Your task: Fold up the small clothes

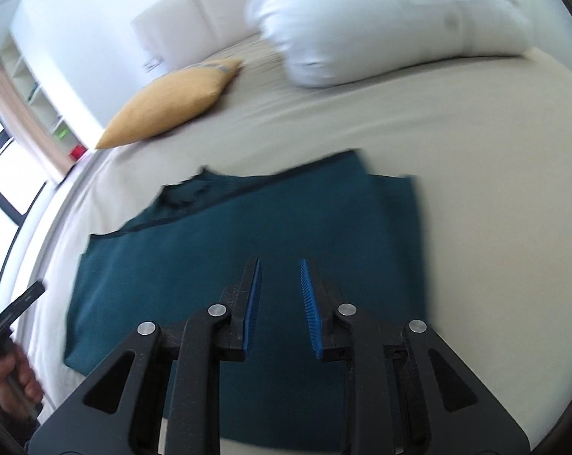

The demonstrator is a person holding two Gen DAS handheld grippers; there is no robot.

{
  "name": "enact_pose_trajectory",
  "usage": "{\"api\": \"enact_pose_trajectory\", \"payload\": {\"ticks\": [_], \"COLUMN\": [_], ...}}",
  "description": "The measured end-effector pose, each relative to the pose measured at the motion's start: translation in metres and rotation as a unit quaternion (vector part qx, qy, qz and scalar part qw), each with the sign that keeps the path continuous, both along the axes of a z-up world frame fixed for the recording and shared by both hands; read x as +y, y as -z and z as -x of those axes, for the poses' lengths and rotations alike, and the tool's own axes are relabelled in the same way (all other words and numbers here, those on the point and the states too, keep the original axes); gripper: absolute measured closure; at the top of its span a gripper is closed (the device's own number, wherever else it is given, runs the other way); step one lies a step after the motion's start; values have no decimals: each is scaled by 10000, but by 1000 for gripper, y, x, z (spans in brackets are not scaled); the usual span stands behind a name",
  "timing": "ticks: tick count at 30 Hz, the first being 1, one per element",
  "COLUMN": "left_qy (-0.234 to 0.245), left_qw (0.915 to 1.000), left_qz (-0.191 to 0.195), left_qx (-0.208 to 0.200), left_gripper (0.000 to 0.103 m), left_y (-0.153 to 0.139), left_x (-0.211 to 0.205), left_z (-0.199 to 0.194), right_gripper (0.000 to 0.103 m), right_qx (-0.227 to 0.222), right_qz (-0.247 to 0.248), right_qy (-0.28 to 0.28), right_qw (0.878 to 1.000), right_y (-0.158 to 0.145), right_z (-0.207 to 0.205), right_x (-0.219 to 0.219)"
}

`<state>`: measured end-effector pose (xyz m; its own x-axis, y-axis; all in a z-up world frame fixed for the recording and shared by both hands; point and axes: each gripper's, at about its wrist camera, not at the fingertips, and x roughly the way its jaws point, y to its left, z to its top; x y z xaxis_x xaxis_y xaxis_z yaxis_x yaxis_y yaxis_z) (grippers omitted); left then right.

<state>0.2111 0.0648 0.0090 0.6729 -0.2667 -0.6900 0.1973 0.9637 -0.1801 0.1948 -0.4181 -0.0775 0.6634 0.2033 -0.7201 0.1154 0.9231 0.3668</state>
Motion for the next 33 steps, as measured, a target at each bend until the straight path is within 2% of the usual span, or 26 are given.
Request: {"api": "enact_pose_trajectory", "payload": {"ticks": [1, 5, 7, 9, 10, 12, 13, 14, 16, 18, 20, 22, 23, 25, 26, 27, 28, 29, 30, 31, 33], "left_qy": [54, 70, 86, -51, -106, -183, -187, -185, -249, -327, -357, -343, -339, -331, -323, -343, -395, -391, -352, -308, -59], "left_qw": [10000, 9999, 9990, 9975, 9959, 9927, 9908, 9885, 9848, 9805, 9791, 9792, 9784, 9779, 9791, 9808, 9830, 9846, 9864, 9880, 9896], "left_qz": [0, 119, 311, 143, 200, 867, 1047, 1218, 1436, 1655, 1719, 1701, 1728, 1743, 1686, 1607, 1487, 1428, 1396, 1348, 1314], "left_qx": [-7, 57, 305, 686, 877, 820, 837, 879, 944, 1004, 1029, 1049, 1079, 1109, 1089, 1052, 1003, 926, 795, 690, 589], "left_gripper": [59, 59, 59, 59, 63, 68, 71, 74, 88, 94, 96, 96, 96, 96, 96, 91, 76, 67, 54, 49, 45], "left_y": [5, 23, 37, 62, 76, 88, 88, 91, 95, 99, 100, 99, 98, 93, 90, 84, 78, 70, 59, 52, 39], "left_x": [-9, -30, -35, -37, -33, -12, -5, 1, 11, 19, 20, 19, 21, 24, 24, 25, 25, 24, 22, 19, 5], "left_z": [-17, -70, -89, -105, -109, -105, -105, -105, -106, -108, -108, -106, -106, -102, -100, -93, -85, -76, -62, -51, -24], "right_gripper": [81, 81, 81, 81, 81, 82, 82, 82, 84, 86, 94, 95, 88, 83, 83, 83, 81, 79, 78, 76, 64], "right_qx": [37, 313, 382, 467, 564, 586, 516, 427, 299, 161, -109, -220, -259, -228, -321, -482, -550, -658, -741, -876, -927], "right_qz": [-171, -724, -1053, -1331, -1507, -1717, -1819, -1945, -2324, -2571, -2812, -2778, -2638, -2080, -2048, -2049, -2027, -1951, -1889, -1860, -2043], "right_qy": [-282, -635, -811, -852, -818, -657, -594, -463, -129, 258, 785, 1345, 1656, 2282, 2330, 2334, 2295, 2151, 2032, 1794, 1258], "right_qw": [9994, 9949, 9904, 9863, 9836, 9812, 9802, 9789, 9721, 9659, 9564, 9509, 9499, 9509, 9501, 9493, 9504, 9546, 9579, 9621, 9664], "right_y": [4, 26, 37, 49, 59, 70, 71, 74, 81, 87, 92, 91, 86, 69, 64, 54, 48, 37, 27, 15, 3], "right_z": [-21, -79, -104, -121, -133, -146, -147, -147, -145, -134, -112, -88, -75, -48, -40, -24, -16, -4, 7, 18, 35], "right_x": [16, 53, 71, 83, 85, 77, 71, 58, 24, -10, -55, -90, -106, -126, -130, -133, -132, -125, -119, -103, -69]}}
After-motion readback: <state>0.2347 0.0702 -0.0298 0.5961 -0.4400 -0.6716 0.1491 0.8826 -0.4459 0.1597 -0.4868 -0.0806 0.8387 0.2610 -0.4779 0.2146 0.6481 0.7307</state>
